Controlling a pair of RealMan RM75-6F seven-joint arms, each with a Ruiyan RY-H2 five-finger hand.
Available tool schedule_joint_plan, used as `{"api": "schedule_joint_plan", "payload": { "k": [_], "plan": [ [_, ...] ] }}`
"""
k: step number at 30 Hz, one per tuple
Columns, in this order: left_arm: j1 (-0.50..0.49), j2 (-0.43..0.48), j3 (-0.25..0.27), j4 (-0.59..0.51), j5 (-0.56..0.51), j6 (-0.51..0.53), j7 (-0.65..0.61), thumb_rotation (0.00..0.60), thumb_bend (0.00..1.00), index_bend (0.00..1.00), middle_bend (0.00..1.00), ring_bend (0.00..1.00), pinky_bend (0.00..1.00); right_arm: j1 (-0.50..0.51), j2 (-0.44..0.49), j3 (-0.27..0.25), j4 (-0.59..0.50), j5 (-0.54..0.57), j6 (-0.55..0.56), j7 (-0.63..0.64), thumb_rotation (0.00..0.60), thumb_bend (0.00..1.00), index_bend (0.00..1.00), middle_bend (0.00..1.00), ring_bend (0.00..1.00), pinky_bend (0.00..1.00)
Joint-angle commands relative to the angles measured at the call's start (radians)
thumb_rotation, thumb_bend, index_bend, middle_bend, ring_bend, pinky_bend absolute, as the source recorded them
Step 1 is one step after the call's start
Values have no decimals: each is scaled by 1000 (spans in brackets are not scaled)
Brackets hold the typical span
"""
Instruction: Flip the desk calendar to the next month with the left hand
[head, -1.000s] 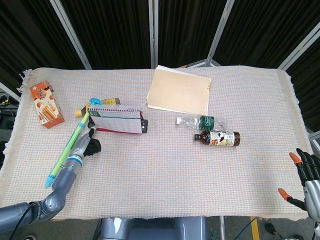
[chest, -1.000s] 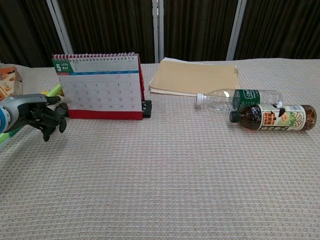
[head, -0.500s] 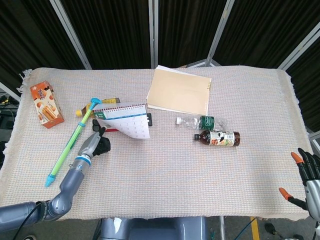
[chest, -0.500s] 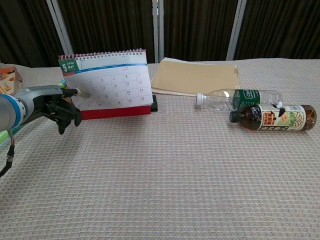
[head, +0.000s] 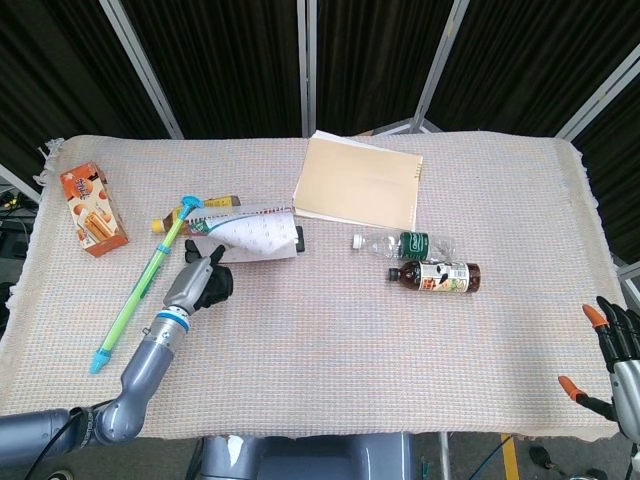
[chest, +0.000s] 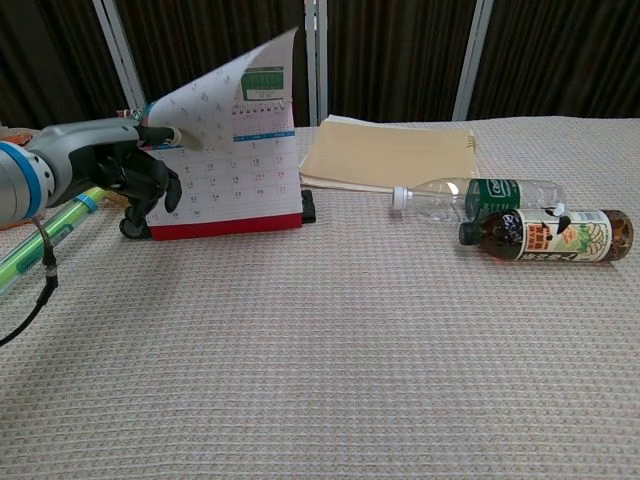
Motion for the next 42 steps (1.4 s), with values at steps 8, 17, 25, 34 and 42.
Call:
{"api": "schedule_joint_plan", "payload": {
  "k": [8, 17, 25, 34, 42],
  "plan": [
    [33, -9, 6, 5, 287, 264, 109, 600, 889, 0, 409, 491, 472, 3, -1, 0, 1, 3, -8, 5, 600, 71, 0, 0, 0, 0],
    [-18, -8, -30, 95, 286, 264, 243, 600, 571, 0, 7, 90, 141, 11, -2, 4, 5, 17, -26, 12, 600, 71, 0, 0, 0, 0],
    [-99, 38, -63, 126, 40, 93, 390, 600, 235, 0, 0, 0, 41, 19, -7, 10, 13, 35, -43, 14, 600, 71, 0, 0, 0, 0],
    [-150, 80, -46, 160, -165, -38, 435, 600, 151, 0, 0, 104, 164, 21, -14, 7, 19, 29, -45, 17, 600, 71, 13, 0, 0, 0],
    [-160, 89, -29, 194, -179, -82, 377, 600, 152, 0, 0, 220, 259, 21, -16, 4, 19, 19, -39, 12, 600, 71, 16, 0, 0, 0]
  ]
}}
